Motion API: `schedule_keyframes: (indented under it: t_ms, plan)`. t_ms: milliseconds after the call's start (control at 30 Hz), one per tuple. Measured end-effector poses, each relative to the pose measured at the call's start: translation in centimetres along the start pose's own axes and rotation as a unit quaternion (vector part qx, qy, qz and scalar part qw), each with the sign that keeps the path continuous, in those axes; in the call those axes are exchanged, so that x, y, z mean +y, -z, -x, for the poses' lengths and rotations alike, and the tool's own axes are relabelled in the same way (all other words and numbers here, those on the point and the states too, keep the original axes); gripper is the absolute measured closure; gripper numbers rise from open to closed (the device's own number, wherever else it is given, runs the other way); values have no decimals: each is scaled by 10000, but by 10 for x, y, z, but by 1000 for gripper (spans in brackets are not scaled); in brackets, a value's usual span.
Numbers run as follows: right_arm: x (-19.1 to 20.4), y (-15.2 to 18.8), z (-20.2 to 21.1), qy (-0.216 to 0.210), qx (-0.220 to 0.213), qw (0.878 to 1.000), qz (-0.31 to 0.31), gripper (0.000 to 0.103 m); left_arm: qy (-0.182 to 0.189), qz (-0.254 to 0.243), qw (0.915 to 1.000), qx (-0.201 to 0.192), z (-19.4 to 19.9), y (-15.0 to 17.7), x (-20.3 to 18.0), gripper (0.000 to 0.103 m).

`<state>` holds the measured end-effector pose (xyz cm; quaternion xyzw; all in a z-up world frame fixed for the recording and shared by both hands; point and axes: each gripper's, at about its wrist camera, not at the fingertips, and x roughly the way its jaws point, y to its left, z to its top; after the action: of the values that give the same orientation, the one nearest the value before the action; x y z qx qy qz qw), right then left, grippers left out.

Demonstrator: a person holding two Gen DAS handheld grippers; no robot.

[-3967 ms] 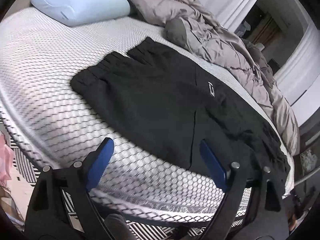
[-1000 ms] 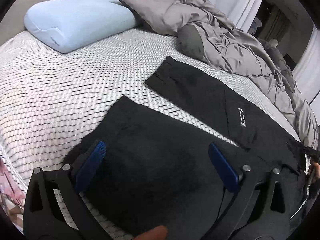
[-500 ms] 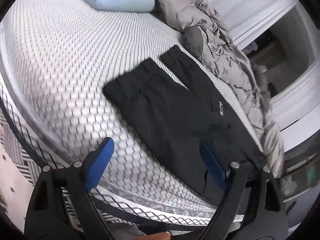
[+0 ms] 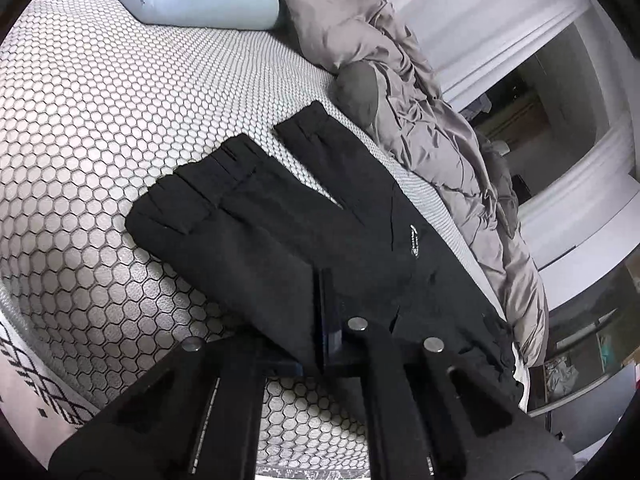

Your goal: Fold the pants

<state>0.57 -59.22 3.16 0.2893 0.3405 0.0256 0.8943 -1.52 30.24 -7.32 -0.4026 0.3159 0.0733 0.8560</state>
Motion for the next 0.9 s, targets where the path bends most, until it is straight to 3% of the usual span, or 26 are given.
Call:
schedule_keyframes:
  t_ms: [67, 133, 267, 333, 367, 400, 467, 567, 667, 800, 900]
  plan:
    - [-7, 1, -13, -45, 81, 9999, -145, 6, -62, -70, 10000, -32, 4, -1, -3, 101]
    - [-12, -1, -28, -181, 164, 9992, -319, 16, -91, -86, 9999, -36, 7, -2, -6, 101]
    - [-25, -8, -64, -145, 250, 9969, -728, 19, -182, -105, 9998, -28, 7, -9, -12, 101]
    - [-27, -14, -70, -178, 27, 9957, -904, 22, -213, -107, 9997, -19, 6, -11, -14, 101]
    - [-26, -17, -69, -60, -69, 9962, -869, 43, -244, -136, 9996, -44, 6, -12, -16, 101]
    - [-25, -19, -66, 133, -161, 9964, -821, 74, -273, -147, 9995, -91, 7, -13, -18, 101]
    - [-25, -18, -59, 36, -200, 9961, -861, 88, -293, -108, 9994, -135, 13, -12, -17, 102]
    - [-24, -10, -34, 126, -393, 9958, -821, 91, -310, -242, 9991, -180, 28, -5, -18, 103]
    - [-30, -1, -6, -67, -477, 9930, -1083, 91, -301, -426, 9984, -232, 42, -3, -21, 103]
    - [-22, -7, 9, -135, -545, 9941, -926, 91, -87, -409, 9988, -274, 47, -21, -30, 103]
    - [-9, -25, 11, -136, -764, 9935, -834, 91, -130, -548, 9978, -343, 41, -44, -52, 103]
